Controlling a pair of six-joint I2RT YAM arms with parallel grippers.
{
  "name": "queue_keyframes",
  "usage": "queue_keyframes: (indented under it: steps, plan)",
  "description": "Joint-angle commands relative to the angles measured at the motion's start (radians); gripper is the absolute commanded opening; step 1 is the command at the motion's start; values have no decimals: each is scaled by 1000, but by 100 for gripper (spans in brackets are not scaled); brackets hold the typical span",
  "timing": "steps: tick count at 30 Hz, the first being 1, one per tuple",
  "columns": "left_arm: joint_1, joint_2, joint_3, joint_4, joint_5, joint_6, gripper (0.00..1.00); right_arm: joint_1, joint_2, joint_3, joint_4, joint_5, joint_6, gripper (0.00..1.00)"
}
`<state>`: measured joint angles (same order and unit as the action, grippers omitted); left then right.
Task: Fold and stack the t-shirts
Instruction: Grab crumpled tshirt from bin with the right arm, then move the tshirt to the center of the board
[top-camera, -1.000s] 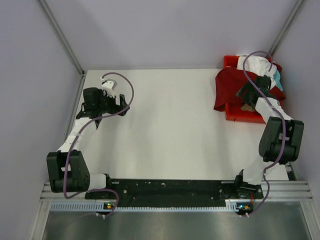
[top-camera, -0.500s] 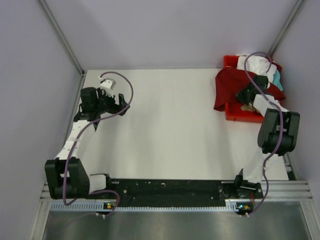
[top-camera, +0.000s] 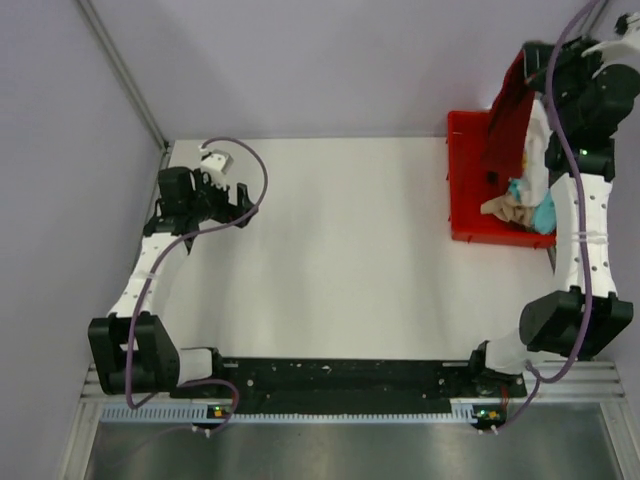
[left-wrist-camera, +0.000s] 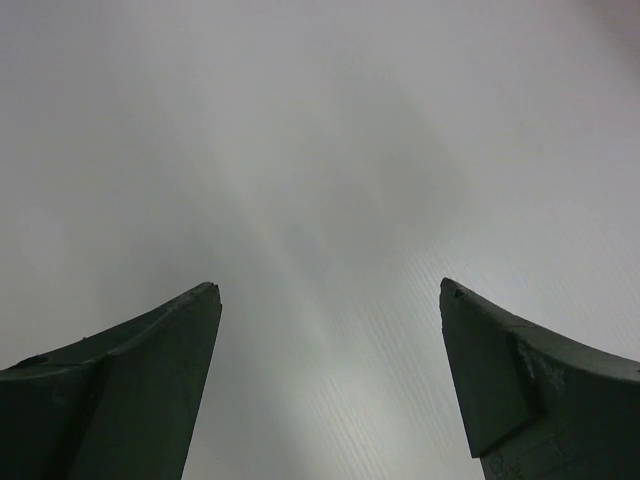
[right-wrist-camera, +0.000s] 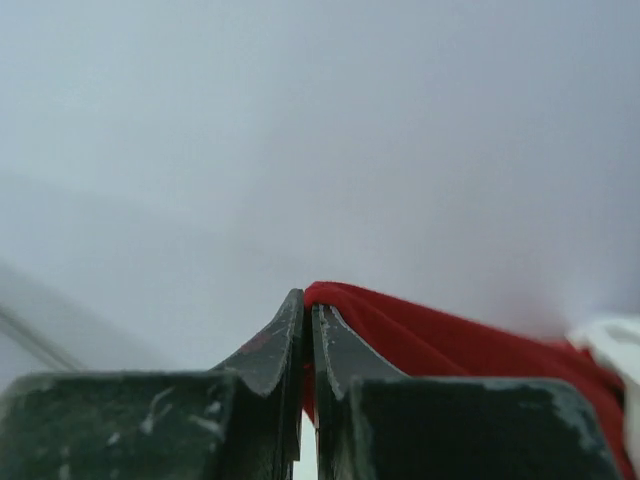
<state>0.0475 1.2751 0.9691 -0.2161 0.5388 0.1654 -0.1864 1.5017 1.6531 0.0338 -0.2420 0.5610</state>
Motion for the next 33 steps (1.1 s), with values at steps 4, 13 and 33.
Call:
queue_keyframes:
  steps: [4,13,33]
  plan:
    - [34,53,215,-115,-42,39,94,265,8,442,359,-535,45,0]
    - [120,10,275,-123,-99,28,94,705,201,702,411,-692,66,0]
    - [221,-106,155,-132,-79,212,95,535,735,637,-319,76,-87,14]
